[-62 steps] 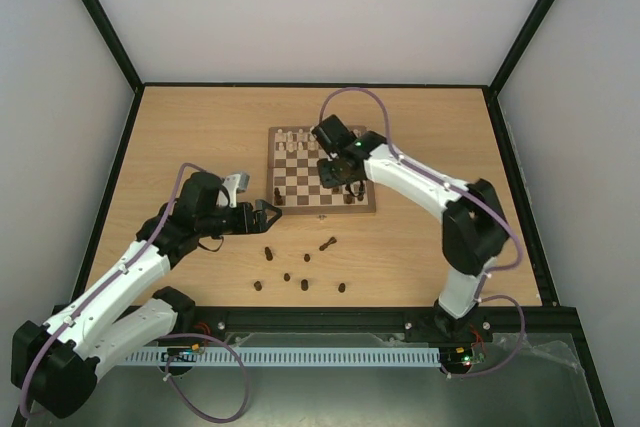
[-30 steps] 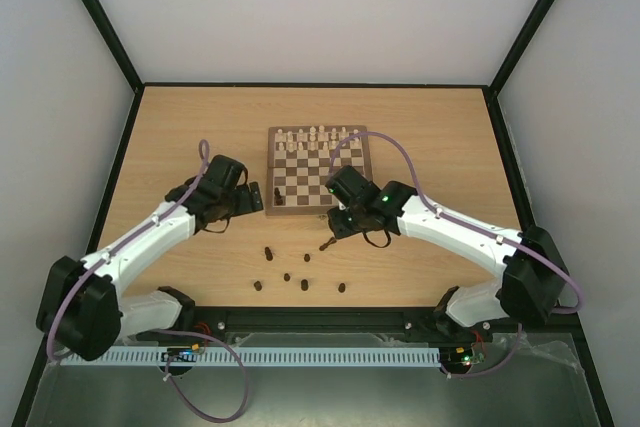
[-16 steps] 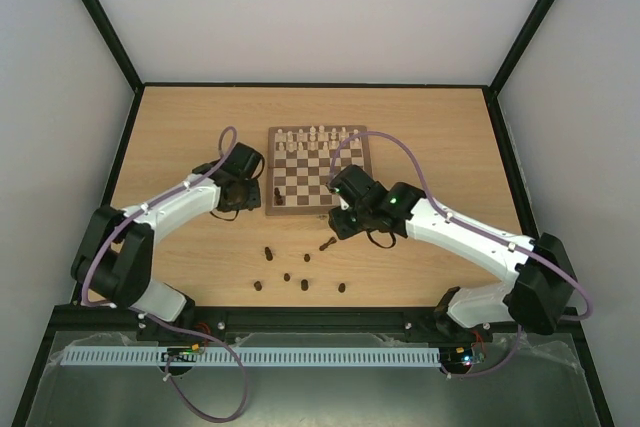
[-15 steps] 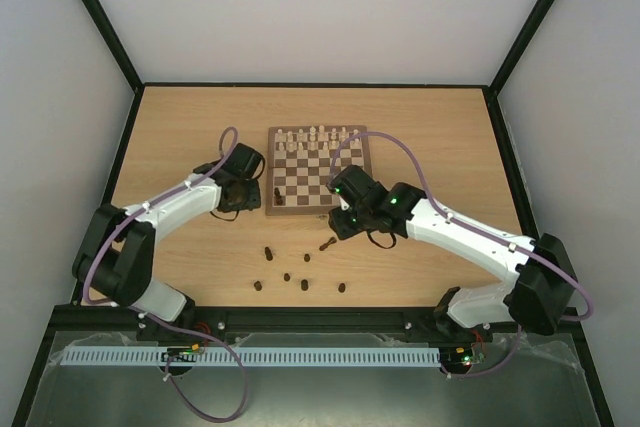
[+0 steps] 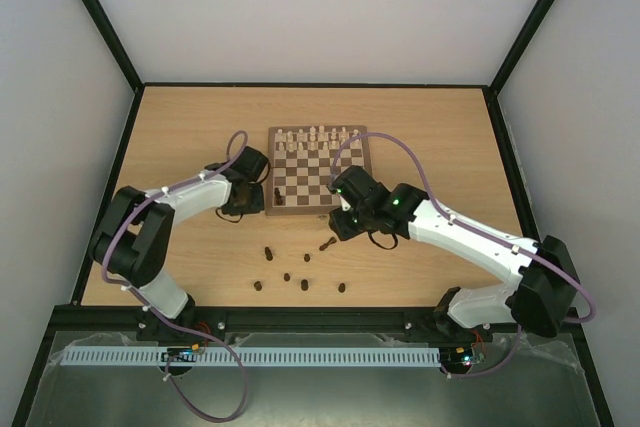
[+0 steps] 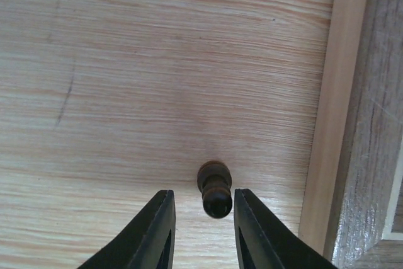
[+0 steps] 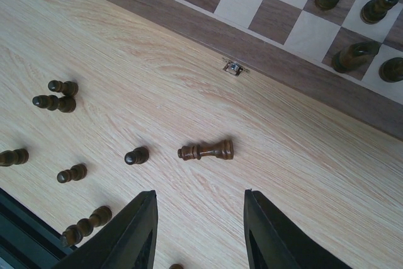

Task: Set up the chess pieces on the board
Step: Pick up the chess piece at the center of the board, then place the chess piece on the chessboard.

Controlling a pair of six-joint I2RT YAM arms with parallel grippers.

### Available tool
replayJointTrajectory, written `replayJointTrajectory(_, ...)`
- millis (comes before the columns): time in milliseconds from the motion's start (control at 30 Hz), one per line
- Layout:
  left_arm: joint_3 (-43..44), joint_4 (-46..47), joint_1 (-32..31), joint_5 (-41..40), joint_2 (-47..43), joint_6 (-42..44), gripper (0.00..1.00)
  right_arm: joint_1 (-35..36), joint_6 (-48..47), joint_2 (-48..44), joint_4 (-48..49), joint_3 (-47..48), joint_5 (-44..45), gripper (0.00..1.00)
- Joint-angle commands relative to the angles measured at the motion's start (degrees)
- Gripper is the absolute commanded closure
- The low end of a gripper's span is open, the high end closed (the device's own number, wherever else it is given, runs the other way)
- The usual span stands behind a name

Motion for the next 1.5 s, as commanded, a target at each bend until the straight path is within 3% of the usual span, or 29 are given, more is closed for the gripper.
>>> replayJointTrajectory(0,2.03,0.83,-0.11,0.00,1.60,0.68,0.74,0.07,-0.62,-1.81,-0.76,-1.07,-0.14,0.62)
replayJointTrajectory(233,2.60,1.23,-0.02,-0.54,3.66,1.13,0.80,0.06,-0.62,-1.81,-0.95,-1.12,0.16,0.62)
replayJointTrajectory(467,2.56,0.97,-0.09,-0.19,3.35,1.31,0.97,0.04,-0.62,-1.76,-0.99,-1.22,0.59,0.62)
replayJointTrajectory(633,4.85,-3.18,-1.63,0.21,-1.58,0.97,0.98,0.11,-0.62,-1.72,-1.03,-1.18,0.77,0.62)
replayJointTrajectory(867,18.39,-14.10,-7.60,-0.69,-6.35,2.13,0.97,0.05,-0.46,-2.44,-1.19,-0.59,1.84,0.62)
replayJointTrajectory(1100,27.59,-16.36,-12.26,-0.01,-0.16,2.89,0.96,0.05,-0.02,-4.96,-1.36,-0.17,4.13,0.62)
replayJointTrajectory(1467,29.25,-12.86,-13.75,-0.03,9.63,3.23,0.95,0.02,0.44,-6.14,-1.88,-0.58,5.30,0.61)
